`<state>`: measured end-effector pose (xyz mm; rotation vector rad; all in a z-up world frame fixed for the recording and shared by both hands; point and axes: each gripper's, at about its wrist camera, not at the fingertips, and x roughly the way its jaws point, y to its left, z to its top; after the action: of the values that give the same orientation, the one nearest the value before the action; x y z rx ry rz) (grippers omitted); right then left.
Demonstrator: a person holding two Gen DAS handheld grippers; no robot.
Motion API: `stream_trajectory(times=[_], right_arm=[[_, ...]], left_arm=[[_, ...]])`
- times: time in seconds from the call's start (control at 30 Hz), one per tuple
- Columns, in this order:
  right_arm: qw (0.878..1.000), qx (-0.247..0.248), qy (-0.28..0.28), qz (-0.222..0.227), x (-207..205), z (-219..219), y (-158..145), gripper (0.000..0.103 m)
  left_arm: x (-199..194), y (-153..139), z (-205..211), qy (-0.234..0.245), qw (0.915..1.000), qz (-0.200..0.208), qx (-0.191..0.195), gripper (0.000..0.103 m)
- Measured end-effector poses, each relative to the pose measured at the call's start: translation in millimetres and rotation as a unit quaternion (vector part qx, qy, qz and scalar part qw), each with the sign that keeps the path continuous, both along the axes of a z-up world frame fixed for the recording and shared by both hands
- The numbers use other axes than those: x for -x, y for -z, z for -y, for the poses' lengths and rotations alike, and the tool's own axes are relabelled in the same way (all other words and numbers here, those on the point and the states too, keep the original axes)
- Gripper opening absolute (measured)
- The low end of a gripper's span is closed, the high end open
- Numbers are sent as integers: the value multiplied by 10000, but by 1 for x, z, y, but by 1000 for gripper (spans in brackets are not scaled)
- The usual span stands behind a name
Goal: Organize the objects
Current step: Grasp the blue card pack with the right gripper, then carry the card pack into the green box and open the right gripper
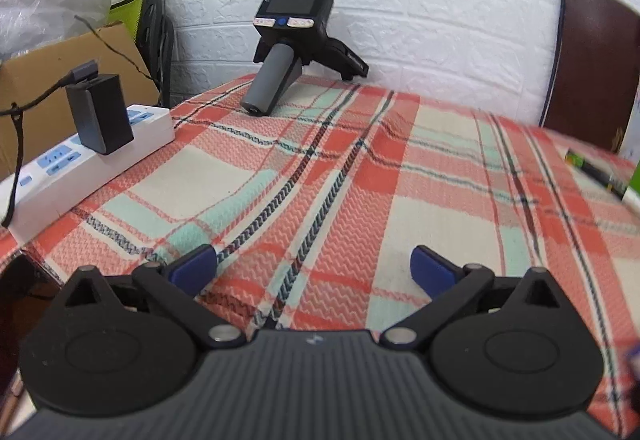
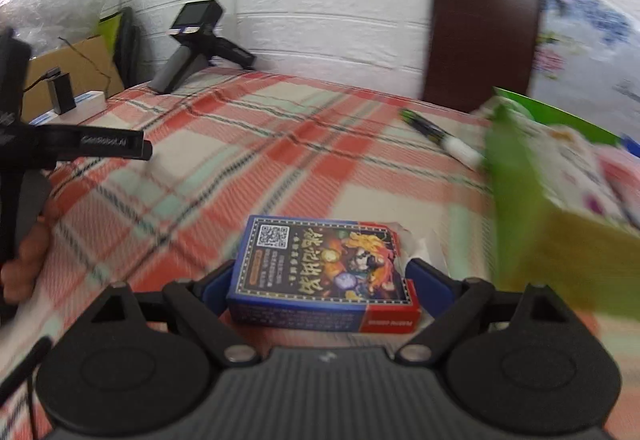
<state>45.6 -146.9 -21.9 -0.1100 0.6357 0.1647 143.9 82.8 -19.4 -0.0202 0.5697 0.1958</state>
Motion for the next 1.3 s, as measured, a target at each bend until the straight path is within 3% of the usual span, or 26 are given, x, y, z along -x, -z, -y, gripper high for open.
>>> stream_trajectory(times=[0.07, 0.17, 0.23, 0.33, 0.43, 0.53, 0.6, 0.67, 0.8, 0.87, 0.97, 1.1, 1.2, 1.3], right_arm=[[9999, 7, 142, 39, 21, 9, -2, 96], [9990, -131, 103, 403, 52, 23, -12, 103], [9977, -157, 88, 648, 66, 30, -19, 103], [9971, -179, 109, 736, 74, 42, -24, 103], [9980, -499, 11, 382, 67, 54, -20, 103], [9964, -823, -164, 138, 64, 57, -15, 103], [9958, -876, -267, 5, 59, 53, -11, 103], [9967, -772, -233, -100, 54, 50, -6, 103], [9960, -764, -433, -143, 49, 42, -4, 103], [9948, -734, -639, -309, 47, 35, 0, 100], [9972, -204, -701, -163, 53, 19, 3, 101], [9967, -291, -736, -174, 52, 21, 3, 103], [9976, -167, -665, -58, 54, 16, 3, 94], [9976, -379, -564, 162, 59, 23, -3, 92]], left_arm=[[6, -5, 10, 60, 9999, -116, -81, 103], [27, -17, 25, 539, 9960, -320, 636, 103], [40, -27, 44, 1059, 9897, -537, 803, 103], [59, -37, 67, 1869, 9720, -865, 1130, 103], [72, -38, 84, 2435, 9496, -1271, 1509, 103], [76, -28, 99, 2720, 9299, -1723, 1781, 95], [76, -22, 110, 2786, 9242, -1869, 1825, 91], [74, -19, 121, 2780, 9269, -1882, 1677, 90], [74, -19, 140, 2854, 9329, -1763, 1314, 77], [74, -20, 143, 2923, 9316, -1727, 1295, 70], [74, -20, 143, 2902, 9325, -1724, 1286, 70], [69, -21, 135, 2836, 9291, -1799, 1551, 66], [72, -22, 139, 2766, 9351, -1721, 1393, 65], [76, -38, 140, 2832, 9390, -1458, 1301, 59]])
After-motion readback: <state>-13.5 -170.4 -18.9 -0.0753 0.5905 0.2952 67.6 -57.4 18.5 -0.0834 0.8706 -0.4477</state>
